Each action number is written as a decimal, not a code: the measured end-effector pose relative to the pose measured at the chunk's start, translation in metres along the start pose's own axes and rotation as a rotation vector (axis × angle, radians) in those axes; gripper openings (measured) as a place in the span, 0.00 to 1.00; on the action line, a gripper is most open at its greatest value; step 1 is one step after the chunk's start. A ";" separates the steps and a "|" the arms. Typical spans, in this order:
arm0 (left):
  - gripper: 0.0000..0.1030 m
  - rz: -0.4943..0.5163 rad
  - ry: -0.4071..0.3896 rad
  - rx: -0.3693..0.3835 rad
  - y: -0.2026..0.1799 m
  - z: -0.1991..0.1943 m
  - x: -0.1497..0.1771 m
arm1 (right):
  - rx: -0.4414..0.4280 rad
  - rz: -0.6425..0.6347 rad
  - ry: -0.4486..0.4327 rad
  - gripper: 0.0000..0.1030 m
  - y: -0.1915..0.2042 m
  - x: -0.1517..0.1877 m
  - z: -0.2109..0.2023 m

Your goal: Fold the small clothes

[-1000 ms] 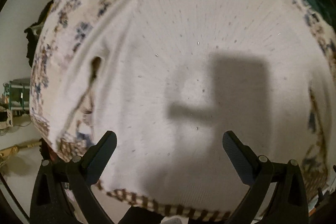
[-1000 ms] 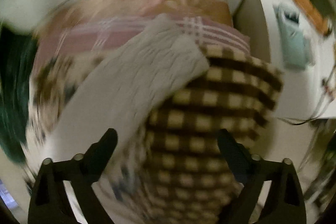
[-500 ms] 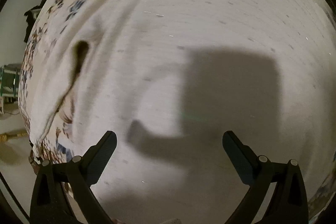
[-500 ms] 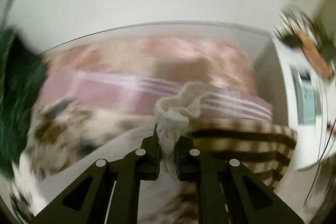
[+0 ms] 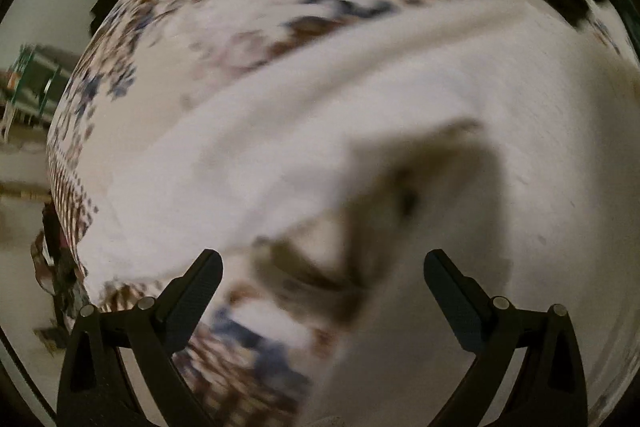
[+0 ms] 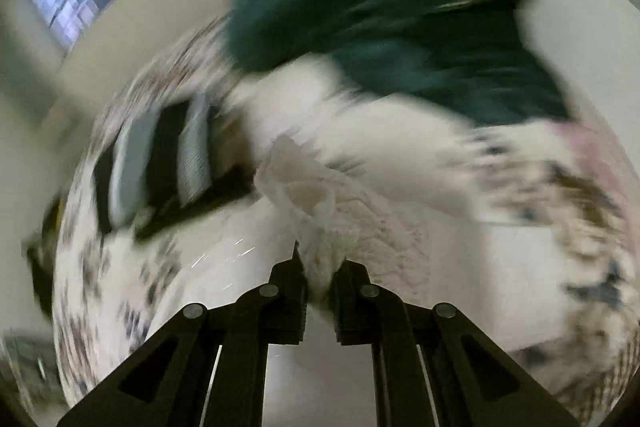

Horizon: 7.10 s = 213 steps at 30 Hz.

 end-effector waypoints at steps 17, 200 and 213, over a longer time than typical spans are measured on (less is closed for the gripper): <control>1.00 -0.349 0.144 0.139 0.148 0.021 0.041 | 0.013 -0.166 0.348 0.91 0.126 0.162 0.100; 0.06 0.253 -0.097 0.286 -0.256 -0.162 0.268 | -0.534 -0.001 0.655 0.07 -0.239 -0.067 0.056; 0.06 -0.135 -0.019 0.333 -0.093 -0.097 0.207 | -0.467 -0.280 0.656 0.07 0.033 -0.037 0.054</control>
Point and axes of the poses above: each gripper's, at about its wrist camera, not at the fingertips, and z roughly the way its jaws point, y to its left, x to its underside, the point moved 3 cm from there along z, roughly the way its jaws point, and after that the axes turned 1 degree about -x, right-handed, at the moved point
